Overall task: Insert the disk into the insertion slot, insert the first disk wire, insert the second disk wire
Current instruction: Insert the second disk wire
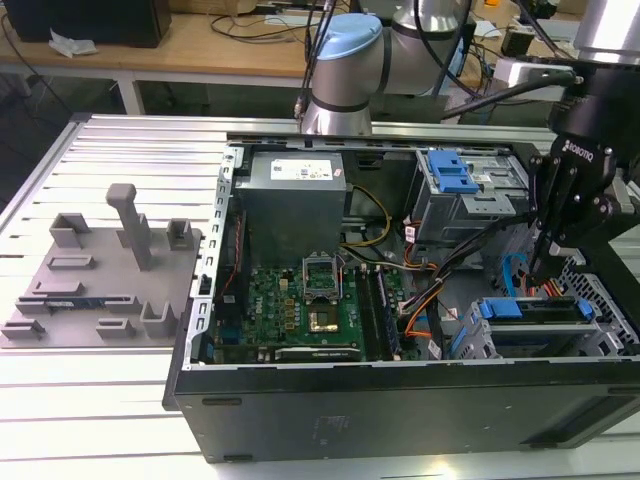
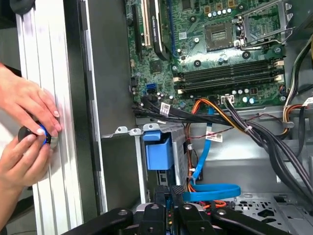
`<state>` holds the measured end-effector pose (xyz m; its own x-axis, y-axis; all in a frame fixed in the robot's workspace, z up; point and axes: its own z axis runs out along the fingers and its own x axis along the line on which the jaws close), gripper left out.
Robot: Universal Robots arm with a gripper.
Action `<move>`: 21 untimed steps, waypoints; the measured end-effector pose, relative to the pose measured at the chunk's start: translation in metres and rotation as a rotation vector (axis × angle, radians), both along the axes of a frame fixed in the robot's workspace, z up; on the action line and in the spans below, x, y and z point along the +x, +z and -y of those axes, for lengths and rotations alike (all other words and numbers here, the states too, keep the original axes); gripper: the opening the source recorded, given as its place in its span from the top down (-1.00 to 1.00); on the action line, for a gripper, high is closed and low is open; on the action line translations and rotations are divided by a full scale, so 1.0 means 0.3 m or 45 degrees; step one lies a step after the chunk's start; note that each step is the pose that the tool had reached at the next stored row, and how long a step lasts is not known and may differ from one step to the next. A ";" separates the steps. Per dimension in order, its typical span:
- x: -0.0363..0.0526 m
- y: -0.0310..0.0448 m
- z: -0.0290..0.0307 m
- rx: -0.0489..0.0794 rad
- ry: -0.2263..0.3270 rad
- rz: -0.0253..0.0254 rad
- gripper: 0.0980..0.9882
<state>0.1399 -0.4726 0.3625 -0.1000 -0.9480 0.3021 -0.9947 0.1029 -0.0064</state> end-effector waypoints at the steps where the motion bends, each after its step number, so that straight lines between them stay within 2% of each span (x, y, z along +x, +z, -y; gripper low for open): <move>1: 0.000 0.000 0.005 0.011 0.000 0.0027 0.86; 2: 0.000 0.000 0.010 0.023 0.000 0.0058 0.86; 3: 0.000 0.000 0.017 0.043 0.000 0.0109 0.86; 5: 0.000 0.000 0.027 0.069 0.001 0.0155 0.86; 11: -0.001 0.000 0.069 0.141 0.005 0.0177 0.86; 14: -0.001 0.000 0.091 0.186 0.015 0.0205 0.86; 16: -0.002 -0.001 0.097 0.203 0.033 0.0213 0.86; 21: -0.002 -0.001 0.098 0.212 0.142 0.0130 0.86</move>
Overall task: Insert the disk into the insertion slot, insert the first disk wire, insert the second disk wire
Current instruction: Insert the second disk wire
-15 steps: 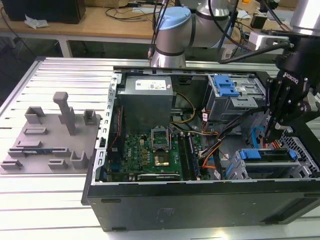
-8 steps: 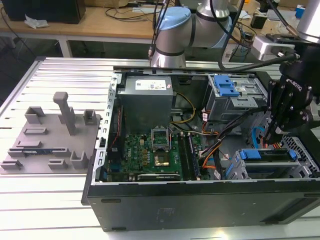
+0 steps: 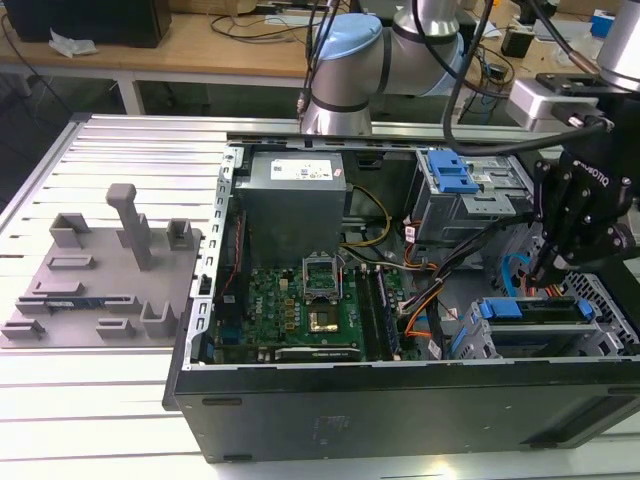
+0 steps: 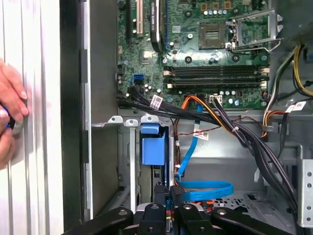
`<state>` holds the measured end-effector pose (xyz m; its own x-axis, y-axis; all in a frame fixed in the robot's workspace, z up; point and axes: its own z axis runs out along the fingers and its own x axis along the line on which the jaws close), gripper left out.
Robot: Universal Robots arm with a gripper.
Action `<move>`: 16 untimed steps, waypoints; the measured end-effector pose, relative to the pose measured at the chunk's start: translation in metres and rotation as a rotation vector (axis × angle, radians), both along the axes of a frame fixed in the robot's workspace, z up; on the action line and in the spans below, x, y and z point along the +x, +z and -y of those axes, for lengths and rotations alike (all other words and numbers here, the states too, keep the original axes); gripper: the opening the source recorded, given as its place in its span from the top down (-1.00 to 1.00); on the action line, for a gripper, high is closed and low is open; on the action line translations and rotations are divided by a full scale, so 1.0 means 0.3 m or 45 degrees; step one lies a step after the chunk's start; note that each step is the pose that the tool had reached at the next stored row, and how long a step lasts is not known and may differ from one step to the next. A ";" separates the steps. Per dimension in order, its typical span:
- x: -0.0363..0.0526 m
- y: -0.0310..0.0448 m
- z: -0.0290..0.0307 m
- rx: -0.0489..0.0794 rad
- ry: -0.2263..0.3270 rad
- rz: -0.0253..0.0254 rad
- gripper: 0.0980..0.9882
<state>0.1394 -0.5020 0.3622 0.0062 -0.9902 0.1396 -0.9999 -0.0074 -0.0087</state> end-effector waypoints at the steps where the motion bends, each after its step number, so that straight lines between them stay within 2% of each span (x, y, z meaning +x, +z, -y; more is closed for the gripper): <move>1: 0.000 0.000 0.002 0.002 0.007 0.0001 0.86; 3: 0.000 0.000 0.011 0.009 0.013 0.0001 0.86; 7: 0.000 0.000 0.011 0.009 0.015 0.0001 0.86; 8: 0.000 0.000 0.014 0.017 0.015 0.0003 0.86; 10: 0.000 -0.002 0.033 0.060 0.015 0.0010 0.86; 12: 0.000 -0.003 0.046 0.071 0.014 0.0011 0.86; 16: 0.000 -0.006 0.058 0.080 -0.002 0.0016 0.86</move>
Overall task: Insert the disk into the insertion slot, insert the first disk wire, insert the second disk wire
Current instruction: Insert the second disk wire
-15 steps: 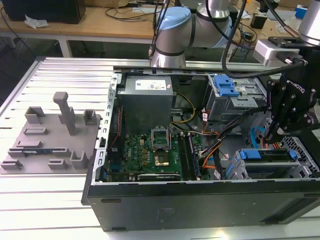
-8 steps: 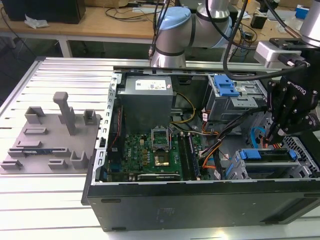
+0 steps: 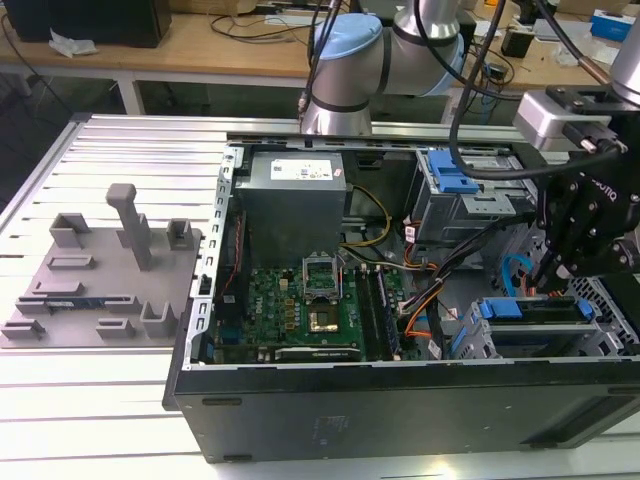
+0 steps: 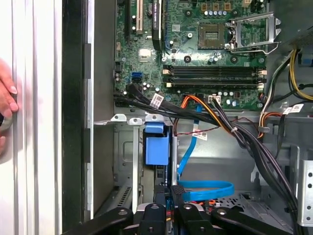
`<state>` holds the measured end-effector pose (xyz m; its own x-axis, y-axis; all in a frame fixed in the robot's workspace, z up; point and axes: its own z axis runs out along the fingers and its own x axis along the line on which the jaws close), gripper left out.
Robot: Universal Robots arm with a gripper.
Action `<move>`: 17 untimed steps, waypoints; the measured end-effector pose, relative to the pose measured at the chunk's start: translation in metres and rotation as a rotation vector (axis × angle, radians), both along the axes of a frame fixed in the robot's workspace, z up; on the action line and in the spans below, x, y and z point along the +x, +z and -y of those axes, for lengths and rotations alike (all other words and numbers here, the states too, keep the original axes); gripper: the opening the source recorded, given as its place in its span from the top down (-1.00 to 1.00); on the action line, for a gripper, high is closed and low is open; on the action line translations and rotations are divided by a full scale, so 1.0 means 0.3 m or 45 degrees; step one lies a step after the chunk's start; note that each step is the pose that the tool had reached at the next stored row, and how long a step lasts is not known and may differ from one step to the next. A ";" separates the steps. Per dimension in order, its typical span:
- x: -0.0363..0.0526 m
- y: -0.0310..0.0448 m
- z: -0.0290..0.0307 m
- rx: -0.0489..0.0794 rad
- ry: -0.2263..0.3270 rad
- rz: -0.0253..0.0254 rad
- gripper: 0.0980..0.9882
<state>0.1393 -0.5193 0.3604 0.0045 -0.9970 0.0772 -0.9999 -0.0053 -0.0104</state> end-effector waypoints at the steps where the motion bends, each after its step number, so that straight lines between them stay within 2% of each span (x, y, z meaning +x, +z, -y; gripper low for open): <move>1: 0.000 -0.001 0.001 0.001 -0.007 0.0000 0.86; 4: 0.000 -0.005 0.004 0.012 -0.024 -0.0001 0.86; 7: 0.000 -0.008 0.007 0.034 -0.026 -0.0004 0.86; 17: 0.000 -0.011 0.013 0.034 -0.026 -0.0004 0.86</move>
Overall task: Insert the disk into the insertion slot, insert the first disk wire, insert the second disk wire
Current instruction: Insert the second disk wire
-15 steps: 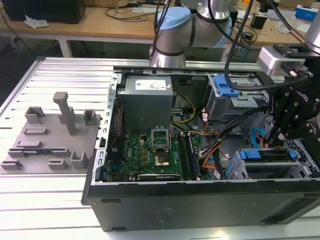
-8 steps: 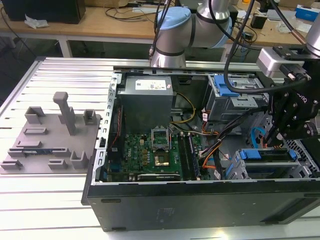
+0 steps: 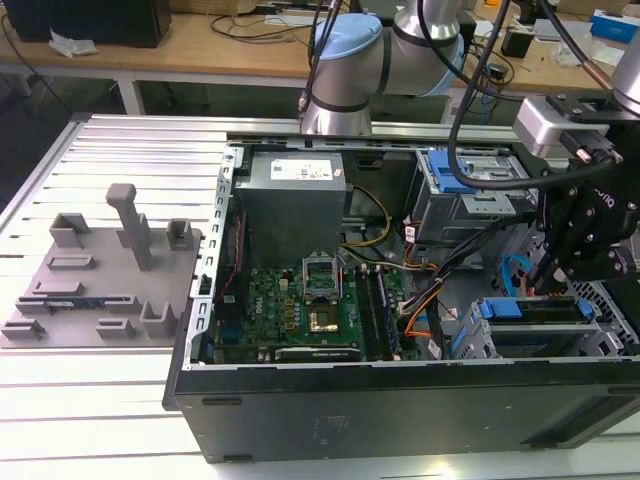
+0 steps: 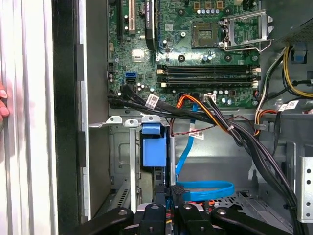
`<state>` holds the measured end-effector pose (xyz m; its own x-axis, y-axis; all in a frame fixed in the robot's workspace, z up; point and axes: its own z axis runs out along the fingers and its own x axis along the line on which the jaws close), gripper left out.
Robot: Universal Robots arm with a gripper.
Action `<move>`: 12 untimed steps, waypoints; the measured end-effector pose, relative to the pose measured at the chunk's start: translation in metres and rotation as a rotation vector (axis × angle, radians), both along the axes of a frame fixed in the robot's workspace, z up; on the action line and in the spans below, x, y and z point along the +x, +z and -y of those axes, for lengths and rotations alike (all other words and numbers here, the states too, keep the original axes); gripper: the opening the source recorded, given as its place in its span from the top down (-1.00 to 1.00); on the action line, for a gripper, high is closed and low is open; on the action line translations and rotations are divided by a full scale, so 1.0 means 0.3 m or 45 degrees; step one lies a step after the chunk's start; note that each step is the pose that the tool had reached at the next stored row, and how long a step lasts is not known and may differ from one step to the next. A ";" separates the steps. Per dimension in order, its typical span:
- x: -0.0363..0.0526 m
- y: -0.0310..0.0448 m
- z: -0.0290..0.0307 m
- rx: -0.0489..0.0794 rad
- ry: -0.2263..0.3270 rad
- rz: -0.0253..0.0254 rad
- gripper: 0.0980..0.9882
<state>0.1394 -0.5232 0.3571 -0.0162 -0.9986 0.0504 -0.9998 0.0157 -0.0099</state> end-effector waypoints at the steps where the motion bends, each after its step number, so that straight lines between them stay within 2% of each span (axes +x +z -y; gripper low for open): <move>1: 0.000 0.000 0.001 0.000 0.000 0.0001 0.86; 12: 0.008 -0.017 0.009 0.000 -0.005 0.0001 0.86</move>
<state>0.1419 -0.5260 0.3522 -0.0202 -0.9985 0.0504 -0.9998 0.0197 -0.0100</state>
